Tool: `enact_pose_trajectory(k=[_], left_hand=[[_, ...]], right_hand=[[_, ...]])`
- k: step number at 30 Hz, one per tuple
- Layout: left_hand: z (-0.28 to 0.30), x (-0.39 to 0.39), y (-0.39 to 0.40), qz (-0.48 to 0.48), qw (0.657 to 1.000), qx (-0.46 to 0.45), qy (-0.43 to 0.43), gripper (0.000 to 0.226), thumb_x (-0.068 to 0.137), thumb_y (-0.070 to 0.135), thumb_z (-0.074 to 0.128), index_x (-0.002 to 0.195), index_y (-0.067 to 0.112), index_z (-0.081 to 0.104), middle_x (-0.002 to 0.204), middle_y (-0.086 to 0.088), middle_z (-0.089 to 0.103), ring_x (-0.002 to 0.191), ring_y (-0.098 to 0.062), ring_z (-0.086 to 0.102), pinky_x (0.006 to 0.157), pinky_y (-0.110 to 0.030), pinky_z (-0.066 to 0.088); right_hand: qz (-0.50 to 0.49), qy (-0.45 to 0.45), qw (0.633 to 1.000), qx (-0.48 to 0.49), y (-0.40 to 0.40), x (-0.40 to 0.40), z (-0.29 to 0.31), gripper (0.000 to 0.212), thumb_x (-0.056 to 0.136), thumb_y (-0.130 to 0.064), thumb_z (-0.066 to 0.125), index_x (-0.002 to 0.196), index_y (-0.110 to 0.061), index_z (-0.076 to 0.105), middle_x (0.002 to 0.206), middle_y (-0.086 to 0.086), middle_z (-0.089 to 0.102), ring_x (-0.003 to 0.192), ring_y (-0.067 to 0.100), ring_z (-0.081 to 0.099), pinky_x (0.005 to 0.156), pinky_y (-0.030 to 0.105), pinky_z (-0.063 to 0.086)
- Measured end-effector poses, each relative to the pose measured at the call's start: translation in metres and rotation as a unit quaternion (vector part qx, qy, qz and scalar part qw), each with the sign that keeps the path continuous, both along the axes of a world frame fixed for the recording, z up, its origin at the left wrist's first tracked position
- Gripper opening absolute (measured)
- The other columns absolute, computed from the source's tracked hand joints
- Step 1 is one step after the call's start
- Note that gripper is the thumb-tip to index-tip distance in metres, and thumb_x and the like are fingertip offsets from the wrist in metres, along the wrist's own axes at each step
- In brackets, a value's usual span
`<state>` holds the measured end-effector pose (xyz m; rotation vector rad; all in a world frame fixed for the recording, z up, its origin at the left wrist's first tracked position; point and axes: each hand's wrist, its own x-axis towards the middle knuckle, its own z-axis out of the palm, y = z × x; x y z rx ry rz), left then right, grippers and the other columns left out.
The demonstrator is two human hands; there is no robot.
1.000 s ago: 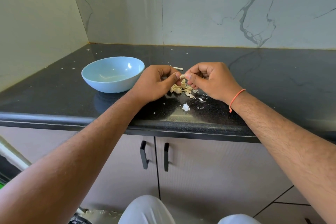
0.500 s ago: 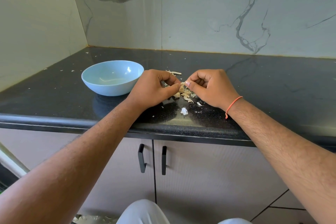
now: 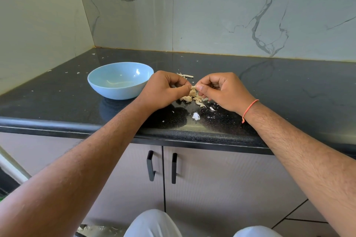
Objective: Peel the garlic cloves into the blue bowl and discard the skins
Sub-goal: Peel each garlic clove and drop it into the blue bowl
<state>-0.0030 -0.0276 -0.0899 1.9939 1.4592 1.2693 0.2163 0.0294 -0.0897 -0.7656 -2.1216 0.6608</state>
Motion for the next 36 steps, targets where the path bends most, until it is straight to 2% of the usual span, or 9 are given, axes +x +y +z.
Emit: enact_pose_trajectory(k=[4,11,15,20,23,25,27,31,36], left_hand=[[-0.002,0.000,0.002,0.013,1.000,0.005,0.004,0.007,0.094,0.023,0.076,0.088,0.022,0.078,0.067,0.019,0.068,0.057,0.000,0.053,0.061,-0.015,0.047],[-0.003,-0.001,0.005,0.039,0.999,0.023,0.010,0.007,0.097,0.026,0.075,0.094,0.021,0.079,0.077,0.018,0.073,0.067,0.010,0.063,0.068,-0.008,0.046],[-0.005,-0.002,0.006,0.016,0.999,0.026,0.014,0.019,0.090,0.023,0.083,0.109,0.023,0.081,0.094,0.015,0.079,0.086,0.006,0.072,0.086,-0.019,0.057],[-0.003,0.001,0.003,-0.008,1.000,0.029,0.002,0.014,0.093,0.029,0.082,0.105,0.022,0.083,0.092,0.014,0.080,0.077,0.007,0.070,0.075,-0.013,0.051],[-0.001,0.000,0.002,-0.009,0.999,0.032,-0.004,0.012,0.095,0.032,0.078,0.101,0.023,0.083,0.086,0.019,0.078,0.075,0.009,0.067,0.075,-0.013,0.048],[-0.001,0.000,0.002,-0.008,1.000,0.027,-0.003,0.011,0.096,0.029,0.077,0.099,0.020,0.083,0.074,0.025,0.073,0.065,0.011,0.062,0.069,-0.008,0.044],[-0.002,0.000,0.002,-0.008,1.000,0.025,-0.008,0.011,0.096,0.025,0.077,0.098,0.015,0.082,0.064,0.029,0.067,0.057,0.012,0.056,0.062,-0.003,0.039],[-0.002,0.000,0.002,-0.011,0.999,0.021,-0.026,0.012,0.095,0.026,0.079,0.096,0.014,0.082,0.066,0.025,0.069,0.058,0.009,0.058,0.063,-0.007,0.042],[0.001,0.001,-0.001,-0.021,0.999,0.013,-0.034,0.015,0.098,0.020,0.075,0.101,0.006,0.081,0.055,0.026,0.062,0.050,0.007,0.052,0.056,-0.003,0.036]], right_hand=[[0.028,0.012,0.999,-0.041,0.001,0.000,0.000,0.007,0.098,-0.014,0.071,0.098,-0.013,0.078,0.080,0.001,0.078,0.075,0.014,0.074,0.063,0.024,0.058],[0.065,0.050,0.993,-0.081,0.004,0.000,-0.001,0.008,0.097,-0.009,0.071,0.101,-0.005,0.078,0.082,0.008,0.077,0.076,0.018,0.072,0.060,0.025,0.057],[0.044,0.084,0.993,-0.074,0.009,0.000,-0.002,0.008,0.096,-0.007,0.072,0.102,-0.005,0.077,0.088,0.013,0.078,0.078,0.021,0.071,0.060,0.027,0.058],[0.008,0.070,0.996,-0.052,0.011,0.000,-0.005,0.009,0.094,-0.013,0.076,0.103,-0.011,0.078,0.088,0.004,0.077,0.075,0.013,0.070,0.064,0.028,0.060],[-0.006,0.049,0.998,-0.031,0.012,0.000,-0.006,0.009,0.093,-0.020,0.079,0.102,-0.018,0.079,0.092,0.000,0.078,0.080,0.015,0.072,0.068,0.035,0.062],[-0.022,0.037,0.999,0.006,0.011,0.000,-0.006,0.010,0.091,-0.025,0.080,0.101,-0.022,0.080,0.091,-0.006,0.077,0.082,0.013,0.072,0.074,0.037,0.063],[-0.034,0.031,0.997,0.057,0.006,0.000,-0.005,0.011,0.088,-0.025,0.083,0.099,-0.021,0.080,0.090,-0.010,0.076,0.084,0.011,0.072,0.080,0.030,0.061],[-0.039,0.014,0.987,0.154,0.003,-0.001,-0.001,0.010,0.086,-0.024,0.085,0.094,-0.021,0.080,0.093,-0.010,0.074,0.082,0.011,0.070,0.080,0.021,0.054],[-0.046,0.004,0.988,0.146,0.003,-0.001,-0.001,0.007,0.088,-0.025,0.083,0.095,-0.023,0.081,0.090,-0.012,0.073,0.080,0.010,0.068,0.074,0.011,0.047]])
